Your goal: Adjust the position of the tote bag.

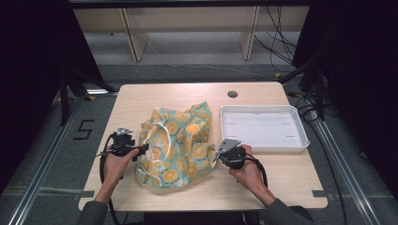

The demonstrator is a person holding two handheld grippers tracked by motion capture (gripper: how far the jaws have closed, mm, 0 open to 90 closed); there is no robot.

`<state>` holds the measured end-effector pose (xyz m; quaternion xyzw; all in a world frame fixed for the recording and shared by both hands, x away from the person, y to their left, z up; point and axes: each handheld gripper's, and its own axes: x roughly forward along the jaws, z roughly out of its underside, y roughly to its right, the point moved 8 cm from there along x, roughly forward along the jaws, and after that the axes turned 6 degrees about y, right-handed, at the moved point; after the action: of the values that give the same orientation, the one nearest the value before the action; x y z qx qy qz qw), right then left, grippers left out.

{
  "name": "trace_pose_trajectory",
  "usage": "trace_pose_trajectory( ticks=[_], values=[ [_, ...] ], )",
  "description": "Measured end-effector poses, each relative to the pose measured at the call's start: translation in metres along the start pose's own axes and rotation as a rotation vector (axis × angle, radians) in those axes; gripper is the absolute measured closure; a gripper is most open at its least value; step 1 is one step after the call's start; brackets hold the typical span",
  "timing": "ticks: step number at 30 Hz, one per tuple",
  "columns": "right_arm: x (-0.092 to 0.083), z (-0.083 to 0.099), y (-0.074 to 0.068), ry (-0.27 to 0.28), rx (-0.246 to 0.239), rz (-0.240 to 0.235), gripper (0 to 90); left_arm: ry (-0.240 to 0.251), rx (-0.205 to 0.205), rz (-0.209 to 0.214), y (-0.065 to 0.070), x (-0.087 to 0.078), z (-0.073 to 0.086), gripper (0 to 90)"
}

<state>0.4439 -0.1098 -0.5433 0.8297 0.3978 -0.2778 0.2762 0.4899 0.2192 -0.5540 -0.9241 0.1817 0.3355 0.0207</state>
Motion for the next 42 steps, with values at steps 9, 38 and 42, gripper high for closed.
trace_pose_trajectory(
  ticks=[9,38,42],
  values=[
    [0.001,-0.001,0.002,0.015,-0.001,0.019,90.0,0.014,0.204,0.023,0.002,-0.011,0.017,89.1],
    [-0.023,-0.046,-0.061,0.139,0.191,-0.141,47.4,-0.012,0.328,0.217,0.072,-0.077,0.078,88.8],
    [-0.012,-0.034,-0.059,0.083,0.050,-0.121,82.4,-0.020,0.331,0.234,0.079,-0.080,0.081,88.5]
  ],
)
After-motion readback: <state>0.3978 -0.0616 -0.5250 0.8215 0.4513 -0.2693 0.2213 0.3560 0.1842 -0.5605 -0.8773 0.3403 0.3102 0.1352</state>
